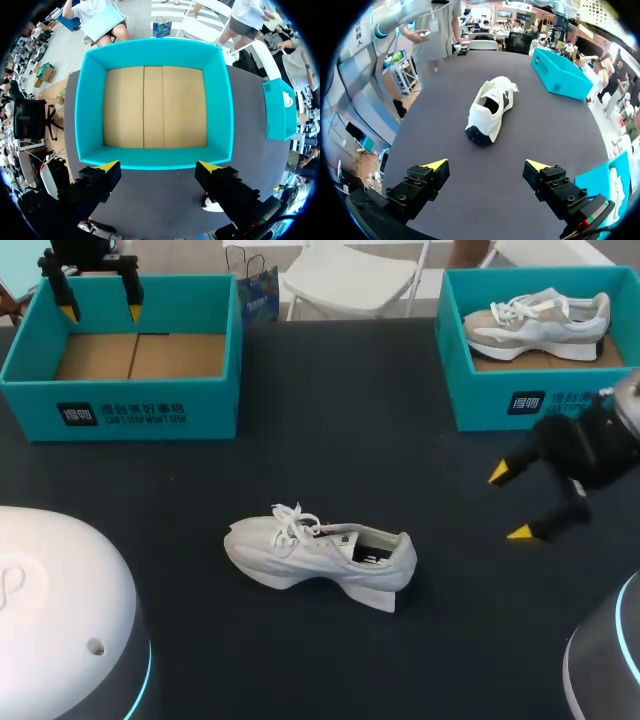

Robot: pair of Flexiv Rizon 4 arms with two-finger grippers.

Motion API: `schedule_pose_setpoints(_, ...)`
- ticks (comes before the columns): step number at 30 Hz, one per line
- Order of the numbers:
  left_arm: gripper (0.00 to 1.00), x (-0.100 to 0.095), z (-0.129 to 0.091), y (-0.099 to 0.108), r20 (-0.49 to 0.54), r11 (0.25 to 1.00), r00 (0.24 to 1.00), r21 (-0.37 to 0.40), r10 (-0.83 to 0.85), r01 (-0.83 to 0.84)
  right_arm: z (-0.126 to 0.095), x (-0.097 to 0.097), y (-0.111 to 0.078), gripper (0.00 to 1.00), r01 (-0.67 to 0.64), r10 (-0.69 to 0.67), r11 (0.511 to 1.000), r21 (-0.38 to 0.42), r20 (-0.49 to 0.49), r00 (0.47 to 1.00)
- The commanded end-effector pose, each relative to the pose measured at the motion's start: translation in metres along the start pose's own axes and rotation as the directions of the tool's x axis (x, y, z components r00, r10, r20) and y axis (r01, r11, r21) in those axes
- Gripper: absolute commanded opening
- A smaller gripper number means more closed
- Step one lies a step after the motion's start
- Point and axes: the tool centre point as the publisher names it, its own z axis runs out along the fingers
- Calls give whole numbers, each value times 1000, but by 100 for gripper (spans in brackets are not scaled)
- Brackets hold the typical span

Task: Take the shoe out of the shoebox, open the shoe tongue, remove and reinsert the insole, then place the shoe into the shoebox

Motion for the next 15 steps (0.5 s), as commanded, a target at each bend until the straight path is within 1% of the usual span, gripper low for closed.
schedule_pose_setpoints(1,100,0,0,0,0,1000,1000,0,0,0,9,6,-28,100,6,3,975,-224,38,999)
schedule_pose_setpoints(3,100,0,0,0,0,1000,1000,0,0,0,14,5,-33,100,17,-3,970,-244,61,998)
schedule_pose_setpoints(4,100,0,0,0,0,1000,1000,0,0,0,17,6,-39,100,13,11,960,-279,85,996)
schedule_pose_setpoints(5,100,0,0,0,0,1000,1000,0,0,0,19,6,-43,100,14,17,955,-298,100,995)
schedule_pose_setpoints(7,100,0,0,0,0,1000,1000,0,0,0,23,8,-50,100,23,10,951,-308,107,994)
schedule_pose_setpoints(10,100,0,0,0,0,1000,1000,0,0,0,30,12,-61,100,38,-10,950,-310,93,996)
schedule_pose_setpoints(11,100,0,0,0,0,1000,1000,0,0,0,32,13,-65,100,52,-32,953,-299,70,997)
schedule_pose_setpoints(12,100,0,0,0,0,1000,1000,0,0,0,33,13,-68,100,43,-27,959,-281,61,998)
schedule_pose_setpoints(15,100,0,0,0,0,1000,1000,0,0,0,33,13,-68,100,43,-27,959,-281,61,998)
